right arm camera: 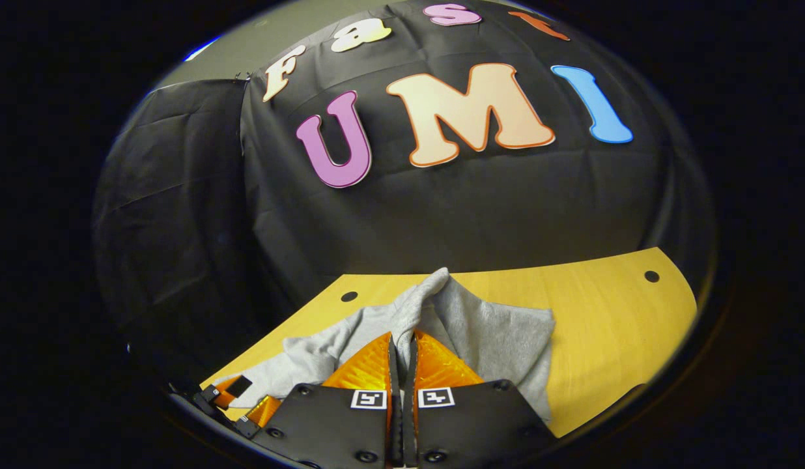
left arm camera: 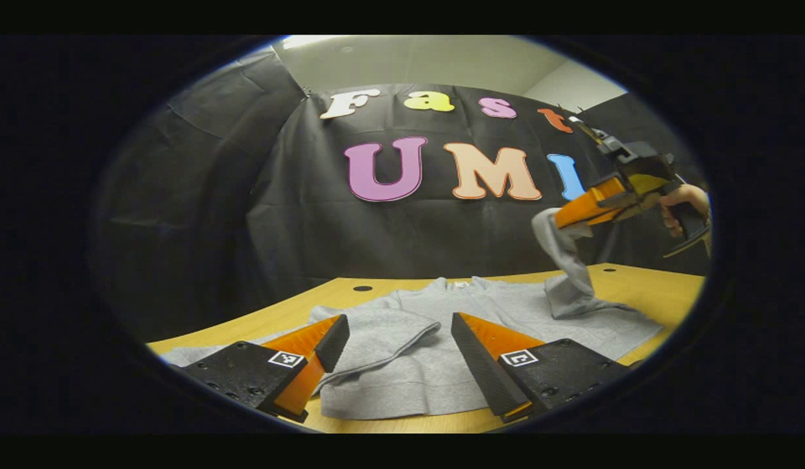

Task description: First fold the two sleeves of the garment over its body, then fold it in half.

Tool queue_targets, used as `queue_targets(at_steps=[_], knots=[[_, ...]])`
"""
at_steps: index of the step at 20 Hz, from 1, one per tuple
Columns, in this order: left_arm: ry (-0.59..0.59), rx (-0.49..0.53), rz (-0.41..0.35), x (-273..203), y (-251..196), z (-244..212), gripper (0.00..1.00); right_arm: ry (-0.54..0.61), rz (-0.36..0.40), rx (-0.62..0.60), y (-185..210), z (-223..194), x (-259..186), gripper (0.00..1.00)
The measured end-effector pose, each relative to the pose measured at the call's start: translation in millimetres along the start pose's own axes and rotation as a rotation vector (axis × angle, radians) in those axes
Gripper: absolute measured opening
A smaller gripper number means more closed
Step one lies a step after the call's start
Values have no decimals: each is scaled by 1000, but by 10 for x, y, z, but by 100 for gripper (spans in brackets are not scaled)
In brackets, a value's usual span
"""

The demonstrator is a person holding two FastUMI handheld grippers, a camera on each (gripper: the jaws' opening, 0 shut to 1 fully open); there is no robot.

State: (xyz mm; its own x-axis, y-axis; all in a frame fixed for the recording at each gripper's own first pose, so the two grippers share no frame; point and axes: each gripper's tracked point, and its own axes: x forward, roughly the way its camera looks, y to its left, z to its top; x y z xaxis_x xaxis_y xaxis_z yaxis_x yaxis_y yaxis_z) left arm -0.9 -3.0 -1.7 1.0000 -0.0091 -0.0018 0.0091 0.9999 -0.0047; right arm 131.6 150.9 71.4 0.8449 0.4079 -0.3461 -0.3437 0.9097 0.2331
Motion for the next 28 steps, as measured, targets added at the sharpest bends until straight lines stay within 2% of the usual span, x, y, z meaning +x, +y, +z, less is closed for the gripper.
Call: queue_targets(at_steps=[6,11,14,17,18,19,20,22,24,25,26,28], knots=[[0,1,4,-7,14,-1,93,34,60,-13,624,-238,740,3],[-2,2,4,14,4,9,93,163,84,-45,955,-806,1291,3],[-2,2,4,-1,12,-2,93,233,84,-75,990,-1190,1513,2],[-3,2,5,-6,8,-1,93,243,91,-80,1035,-1235,1490,6],[-3,2,5,-8,17,-5,93,247,98,-72,1048,-1242,1501,14],[-2,2,5,-6,15,2,93,249,110,-62,1079,-1260,1499,16],[-3,2,5,-4,5,2,93,254,122,-58,1115,-1276,1509,30],[-2,2,6,-9,12,-8,93,253,170,-55,1234,-1257,1457,41],[-2,2,11,7,20,-33,93,221,169,-105,1239,-1166,1393,91],[-3,3,11,1,17,-21,93,205,161,-124,1223,-1096,1352,84],[-1,3,11,-3,11,-7,93,185,166,-136,1237,-1015,1310,96],[1,4,22,2,21,-6,93,137,169,-148,1195,-868,1131,98]])
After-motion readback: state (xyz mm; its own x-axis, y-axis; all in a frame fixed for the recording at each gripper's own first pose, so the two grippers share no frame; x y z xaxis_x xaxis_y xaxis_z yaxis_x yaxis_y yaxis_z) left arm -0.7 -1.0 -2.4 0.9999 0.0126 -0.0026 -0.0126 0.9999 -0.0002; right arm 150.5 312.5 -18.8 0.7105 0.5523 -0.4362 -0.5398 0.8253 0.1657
